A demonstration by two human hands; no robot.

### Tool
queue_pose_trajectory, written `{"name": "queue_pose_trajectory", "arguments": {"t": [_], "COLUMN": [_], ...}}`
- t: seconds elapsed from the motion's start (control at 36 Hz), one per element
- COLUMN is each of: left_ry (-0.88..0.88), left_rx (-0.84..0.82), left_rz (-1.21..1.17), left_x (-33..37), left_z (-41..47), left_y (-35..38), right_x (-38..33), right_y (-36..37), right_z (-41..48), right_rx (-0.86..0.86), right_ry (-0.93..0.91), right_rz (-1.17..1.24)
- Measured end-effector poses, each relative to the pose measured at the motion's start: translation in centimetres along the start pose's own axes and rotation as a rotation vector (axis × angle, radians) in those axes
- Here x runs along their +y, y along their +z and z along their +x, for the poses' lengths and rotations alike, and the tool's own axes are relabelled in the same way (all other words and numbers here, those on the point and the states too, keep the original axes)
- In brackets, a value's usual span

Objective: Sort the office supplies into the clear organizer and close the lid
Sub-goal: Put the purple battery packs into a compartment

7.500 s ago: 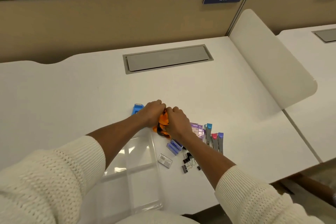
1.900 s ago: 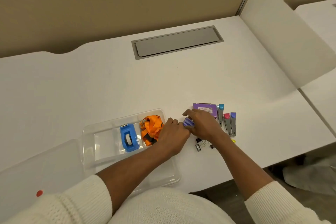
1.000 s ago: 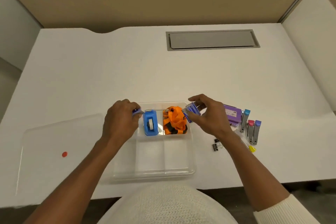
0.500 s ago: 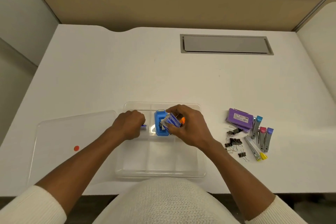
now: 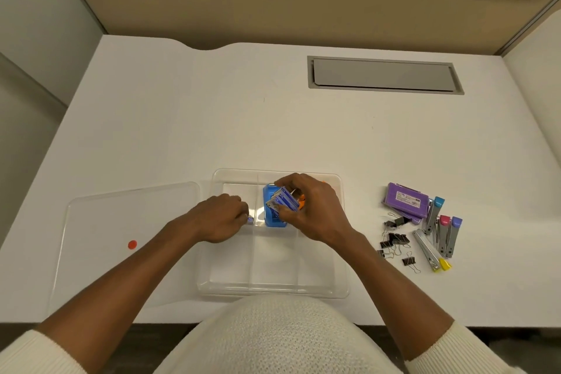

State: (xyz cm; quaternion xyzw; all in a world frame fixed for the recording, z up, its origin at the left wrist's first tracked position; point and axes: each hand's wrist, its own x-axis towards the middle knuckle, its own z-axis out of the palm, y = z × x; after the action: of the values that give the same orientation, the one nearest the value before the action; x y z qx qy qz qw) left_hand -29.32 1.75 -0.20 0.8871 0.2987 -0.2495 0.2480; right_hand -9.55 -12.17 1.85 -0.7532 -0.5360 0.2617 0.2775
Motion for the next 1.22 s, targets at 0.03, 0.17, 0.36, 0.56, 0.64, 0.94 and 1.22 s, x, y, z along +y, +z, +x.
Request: {"name": "queue_pose_trajectory", "arguments": {"t": [0.03,0.17,0.36,0.56,0.64,0.94,1.22], "left_ry": [0.001,-0.021,-0.122,-0.435,-0.525,-0.593,-0.599], "left_rx": [-0.015,0.015,0.414,0.871,0.806,0.739,0.705], "left_rz": [-0.004,-0.016,-0.239,-0.372,-0.467,-0.667,-0.731], "left_x": [0.0,0.2,-0.2,-1.4,-1.8,-1.4,-2.1], "left_z": [-0.2,-1.2,-3.2,-5.3,-5.6,-5.8,-5.5], "left_y": [0.0,0.3,1.4,3.4,4.4,5.4,6.4], "right_x": [0.0,-0.2,-2.1,-4.7,-5.5,-5.3,-5.8], "right_y": [0.1,0.3,0.8,3.1,4.6,8.5,7.2], "right_z": [0.1,1.0,3.1,5.1,5.5,6.3,6.6], "right_rx": [-0.001,-0.007,-0.067,-0.164,-0.211,-0.352,-0.495], "right_ry": [0.001,-0.012,-0.099,-0.224,-0.291,-0.461,-0.467], "right_rz": [-0.004,-0.037,-0.102,-0.235,-0.306,-0.665,-0.643]}}
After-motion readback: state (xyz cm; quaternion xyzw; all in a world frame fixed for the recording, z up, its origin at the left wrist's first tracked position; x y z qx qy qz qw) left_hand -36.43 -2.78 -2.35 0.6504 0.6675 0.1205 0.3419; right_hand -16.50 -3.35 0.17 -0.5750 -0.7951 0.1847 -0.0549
